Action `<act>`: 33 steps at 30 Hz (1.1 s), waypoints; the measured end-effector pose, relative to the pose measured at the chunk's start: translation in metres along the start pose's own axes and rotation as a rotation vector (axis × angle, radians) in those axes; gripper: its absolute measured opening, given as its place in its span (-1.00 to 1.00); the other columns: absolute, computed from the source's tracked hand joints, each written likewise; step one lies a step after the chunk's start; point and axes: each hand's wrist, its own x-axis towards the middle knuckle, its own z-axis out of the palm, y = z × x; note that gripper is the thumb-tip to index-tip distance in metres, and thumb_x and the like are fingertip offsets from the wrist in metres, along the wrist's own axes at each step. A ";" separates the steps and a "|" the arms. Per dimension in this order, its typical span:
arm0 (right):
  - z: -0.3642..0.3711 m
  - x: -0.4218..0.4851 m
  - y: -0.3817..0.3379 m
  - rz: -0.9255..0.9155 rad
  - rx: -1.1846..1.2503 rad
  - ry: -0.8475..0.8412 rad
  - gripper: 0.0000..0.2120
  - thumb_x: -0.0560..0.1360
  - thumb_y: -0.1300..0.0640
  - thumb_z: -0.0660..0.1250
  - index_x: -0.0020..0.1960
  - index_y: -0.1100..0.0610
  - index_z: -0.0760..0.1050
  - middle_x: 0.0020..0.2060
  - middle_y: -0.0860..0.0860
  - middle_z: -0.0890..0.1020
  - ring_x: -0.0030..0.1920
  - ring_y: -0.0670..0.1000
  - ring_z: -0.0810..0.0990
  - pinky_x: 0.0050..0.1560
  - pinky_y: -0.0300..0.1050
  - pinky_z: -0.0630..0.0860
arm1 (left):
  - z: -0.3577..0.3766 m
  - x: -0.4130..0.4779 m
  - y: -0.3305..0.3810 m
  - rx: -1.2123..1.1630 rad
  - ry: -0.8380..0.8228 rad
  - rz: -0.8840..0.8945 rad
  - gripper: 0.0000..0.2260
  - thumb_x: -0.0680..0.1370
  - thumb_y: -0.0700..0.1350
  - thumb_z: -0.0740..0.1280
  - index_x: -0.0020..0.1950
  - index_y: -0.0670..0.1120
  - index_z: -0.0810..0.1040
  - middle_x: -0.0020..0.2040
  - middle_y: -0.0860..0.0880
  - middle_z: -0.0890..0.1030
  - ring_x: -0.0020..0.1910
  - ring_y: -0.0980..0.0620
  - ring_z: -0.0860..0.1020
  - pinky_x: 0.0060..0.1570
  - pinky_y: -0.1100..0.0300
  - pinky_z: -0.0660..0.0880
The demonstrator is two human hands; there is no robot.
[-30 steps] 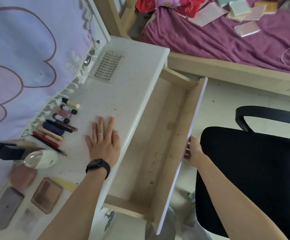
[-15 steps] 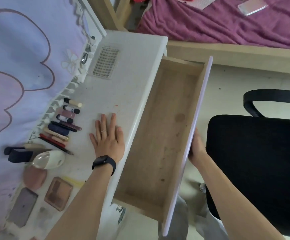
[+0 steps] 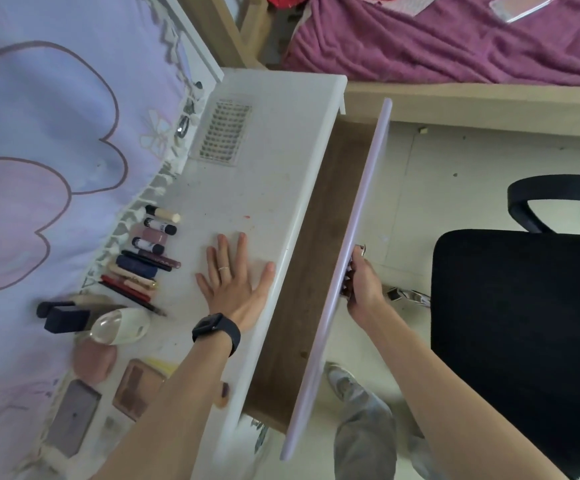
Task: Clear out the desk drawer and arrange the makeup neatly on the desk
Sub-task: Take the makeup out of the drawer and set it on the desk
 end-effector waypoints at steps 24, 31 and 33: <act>0.018 0.011 0.008 -0.016 -0.274 -0.436 -0.15 0.60 0.35 0.26 0.56 -0.38 -0.01 0.11 -0.18 0.69 0.17 -0.11 0.66 0.01 -0.08 0.64 | 0.000 -0.018 0.025 0.201 -0.073 0.137 -0.02 0.51 0.21 0.34 0.56 0.13 -0.41 0.57 -0.17 -0.40 0.56 -0.26 -0.32 0.36 -0.51 0.02; 0.008 -0.020 -0.015 -0.100 -0.775 -0.332 -0.42 0.61 0.14 0.31 0.54 -0.23 0.27 0.14 -0.11 0.70 0.08 -0.10 0.66 0.17 -0.11 0.45 | -0.007 -0.018 0.028 0.210 -0.146 0.105 -0.03 0.53 0.24 0.33 0.56 0.13 -0.41 0.56 -0.13 -0.44 0.56 -0.25 -0.33 0.38 -0.47 0.03; -0.001 -0.047 -0.027 -0.247 -1.263 -0.258 -0.56 0.62 0.13 0.23 0.46 -0.17 0.41 0.33 0.02 0.60 0.15 0.01 0.61 0.15 -0.13 0.51 | -0.018 -0.021 0.035 0.222 -0.180 0.079 -0.03 0.53 0.27 0.33 0.58 0.12 -0.38 0.57 -0.14 -0.41 0.57 -0.27 -0.30 0.40 -0.42 0.10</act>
